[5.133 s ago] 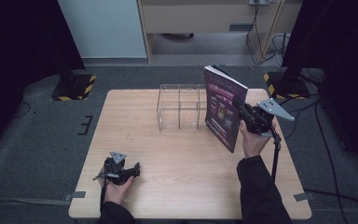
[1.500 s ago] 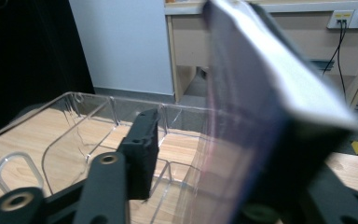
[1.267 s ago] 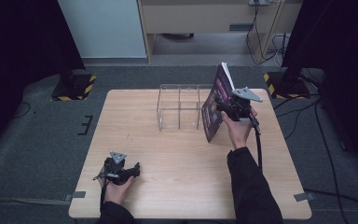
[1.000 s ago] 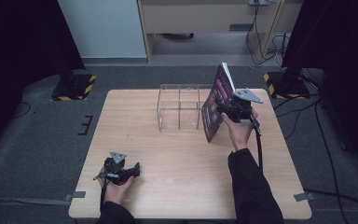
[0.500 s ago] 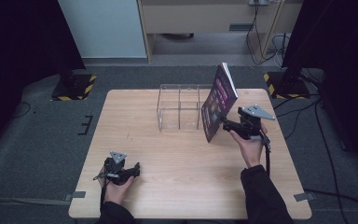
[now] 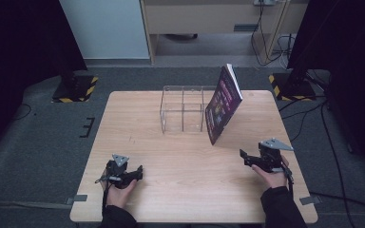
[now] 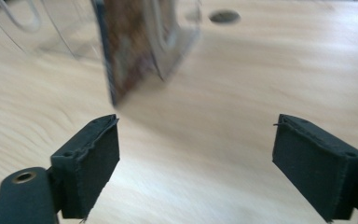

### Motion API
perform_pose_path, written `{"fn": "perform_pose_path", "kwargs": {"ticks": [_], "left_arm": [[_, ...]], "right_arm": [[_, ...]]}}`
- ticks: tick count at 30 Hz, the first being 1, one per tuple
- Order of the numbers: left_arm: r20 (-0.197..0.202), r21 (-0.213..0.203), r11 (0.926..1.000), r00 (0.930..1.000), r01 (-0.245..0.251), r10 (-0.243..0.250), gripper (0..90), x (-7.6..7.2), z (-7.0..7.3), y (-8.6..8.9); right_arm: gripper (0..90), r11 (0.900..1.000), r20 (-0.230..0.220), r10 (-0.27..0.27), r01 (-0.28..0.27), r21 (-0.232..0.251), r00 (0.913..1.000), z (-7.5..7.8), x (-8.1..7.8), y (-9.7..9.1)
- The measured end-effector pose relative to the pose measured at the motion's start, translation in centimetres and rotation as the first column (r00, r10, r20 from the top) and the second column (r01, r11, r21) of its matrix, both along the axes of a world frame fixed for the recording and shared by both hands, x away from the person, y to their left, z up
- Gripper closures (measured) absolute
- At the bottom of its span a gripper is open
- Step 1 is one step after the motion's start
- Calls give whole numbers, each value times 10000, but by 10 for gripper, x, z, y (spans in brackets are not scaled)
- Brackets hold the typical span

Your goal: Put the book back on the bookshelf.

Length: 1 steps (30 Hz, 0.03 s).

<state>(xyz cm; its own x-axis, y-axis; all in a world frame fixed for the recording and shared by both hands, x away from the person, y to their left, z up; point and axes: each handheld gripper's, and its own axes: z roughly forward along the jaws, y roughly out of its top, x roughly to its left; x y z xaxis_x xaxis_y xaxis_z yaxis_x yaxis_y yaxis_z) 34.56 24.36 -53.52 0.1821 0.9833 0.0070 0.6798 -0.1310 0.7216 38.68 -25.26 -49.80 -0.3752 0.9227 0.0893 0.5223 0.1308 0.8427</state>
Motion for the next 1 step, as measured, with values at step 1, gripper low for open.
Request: {"fn": "perform_pose_path", "kwargs": {"ticks": [1], "left_arm": [[0, -1, 10000, 10000, 4, -4, 139, 0, 0, 0]], "right_arm": [[144, 10000, 0, 0, 0, 0, 10000, 0, 0, 0]]}}
